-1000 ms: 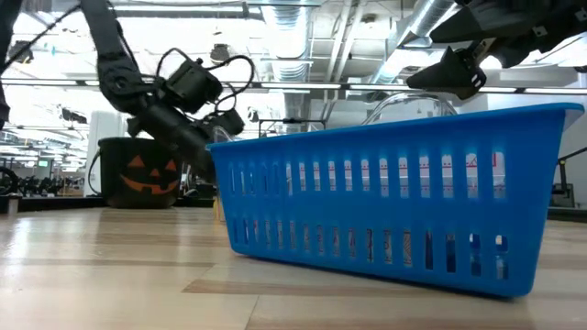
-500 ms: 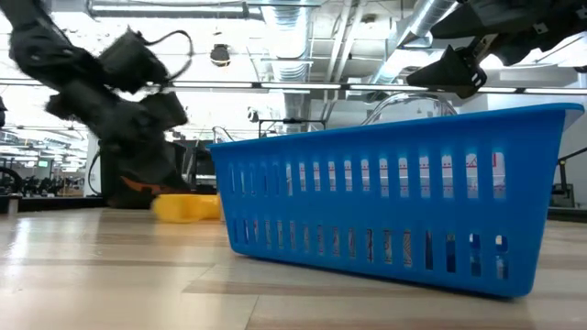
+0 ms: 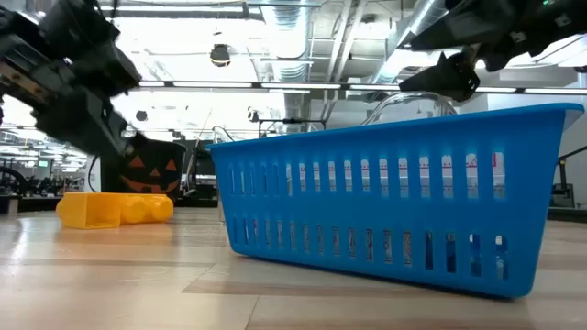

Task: Pick & Place Toys
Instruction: Adjust the ocean blue bin

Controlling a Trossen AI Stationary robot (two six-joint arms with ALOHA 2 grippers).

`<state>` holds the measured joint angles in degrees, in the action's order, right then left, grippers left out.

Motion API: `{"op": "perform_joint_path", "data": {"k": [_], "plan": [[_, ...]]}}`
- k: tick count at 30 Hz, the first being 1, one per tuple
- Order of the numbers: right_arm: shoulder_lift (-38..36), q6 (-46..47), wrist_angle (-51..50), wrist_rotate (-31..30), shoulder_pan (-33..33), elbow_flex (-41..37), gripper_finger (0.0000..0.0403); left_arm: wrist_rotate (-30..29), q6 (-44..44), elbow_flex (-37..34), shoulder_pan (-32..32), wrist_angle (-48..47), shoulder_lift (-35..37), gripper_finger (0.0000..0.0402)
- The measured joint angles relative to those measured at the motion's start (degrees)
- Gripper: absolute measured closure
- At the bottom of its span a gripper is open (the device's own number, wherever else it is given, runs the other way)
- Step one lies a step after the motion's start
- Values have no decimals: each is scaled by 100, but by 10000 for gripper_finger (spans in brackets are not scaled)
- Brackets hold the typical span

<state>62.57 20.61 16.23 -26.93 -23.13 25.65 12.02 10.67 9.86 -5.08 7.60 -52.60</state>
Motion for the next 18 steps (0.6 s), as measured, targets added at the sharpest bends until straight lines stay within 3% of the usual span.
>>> {"op": "perform_joint_path", "data": {"k": [2, 6, 9, 11, 18], "plan": [[0, 57, -43, -178, 117, 0, 35, -184, -290, -1, -50, 210, 229, 401], [0, 307, -123, -455, 503, 0, 35, -1534, -568, 10, 205, 1148, 589, 401], [0, 476, -123, -467, 889, 0, 35, -2334, -594, 74, 791, 1534, 578, 401], [0, 614, -168, -479, 1186, 0, 35, -2395, -606, 210, 1337, 1518, 410, 401], [0, 1188, -1341, -619, 2164, 0, 51, -1500, -752, 883, 2840, 1597, -1048, 401]]}}
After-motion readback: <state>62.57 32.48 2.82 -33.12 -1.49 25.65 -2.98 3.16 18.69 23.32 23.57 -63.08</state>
